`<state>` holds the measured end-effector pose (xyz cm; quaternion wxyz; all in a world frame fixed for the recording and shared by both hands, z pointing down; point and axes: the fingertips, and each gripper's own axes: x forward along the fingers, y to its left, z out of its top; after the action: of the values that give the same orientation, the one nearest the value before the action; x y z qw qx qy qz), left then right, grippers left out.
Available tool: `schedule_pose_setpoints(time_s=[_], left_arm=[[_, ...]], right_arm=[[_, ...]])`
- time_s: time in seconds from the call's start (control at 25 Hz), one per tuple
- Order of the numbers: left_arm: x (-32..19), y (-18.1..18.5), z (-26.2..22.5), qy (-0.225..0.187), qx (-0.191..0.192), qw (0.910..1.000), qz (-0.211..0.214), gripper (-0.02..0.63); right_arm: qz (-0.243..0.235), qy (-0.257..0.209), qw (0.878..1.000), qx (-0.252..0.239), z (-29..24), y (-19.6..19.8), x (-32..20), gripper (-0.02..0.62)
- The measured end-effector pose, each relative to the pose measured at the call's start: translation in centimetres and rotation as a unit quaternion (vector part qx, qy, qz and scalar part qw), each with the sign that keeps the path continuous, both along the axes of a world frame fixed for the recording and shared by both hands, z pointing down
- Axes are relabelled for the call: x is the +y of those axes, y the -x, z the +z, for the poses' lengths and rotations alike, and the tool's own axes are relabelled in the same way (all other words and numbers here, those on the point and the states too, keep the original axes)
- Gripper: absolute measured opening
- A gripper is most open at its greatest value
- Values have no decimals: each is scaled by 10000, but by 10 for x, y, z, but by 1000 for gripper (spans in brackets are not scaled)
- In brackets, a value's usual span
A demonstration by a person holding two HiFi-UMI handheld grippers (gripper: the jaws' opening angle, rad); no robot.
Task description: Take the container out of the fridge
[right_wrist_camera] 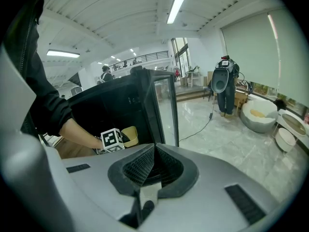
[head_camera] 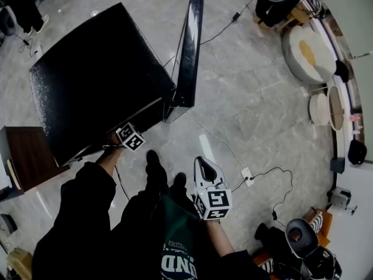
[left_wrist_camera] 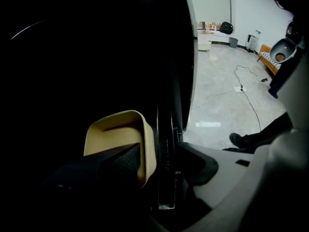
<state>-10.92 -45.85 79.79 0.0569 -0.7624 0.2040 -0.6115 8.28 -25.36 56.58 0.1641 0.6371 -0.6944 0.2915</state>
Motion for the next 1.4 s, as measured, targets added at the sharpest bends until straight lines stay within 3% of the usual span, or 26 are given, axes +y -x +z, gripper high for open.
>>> schedule_pose_setpoints(time_s=[0.16,0.28,0.52,0.76,1.4], left_arm=[[-2,2,4,-17,-131,9999,96,181],[-2,1,6,-15,-129,9998,122,173],[-6,5,6,-216,-330,9989,242,51],[6,4,3,-229,-385,9979,462,38],[39,-11,-23,-461,-69,9940,986,26]], right_arm=[[104,39,9999,-14,2,-1,5,35],[168,71,9998,-28,5,-2,10,35],[218,49,9997,-28,6,-1,12,35],[221,28,9997,-97,4,3,16,35],[93,-149,9997,-182,2,30,11,35]])
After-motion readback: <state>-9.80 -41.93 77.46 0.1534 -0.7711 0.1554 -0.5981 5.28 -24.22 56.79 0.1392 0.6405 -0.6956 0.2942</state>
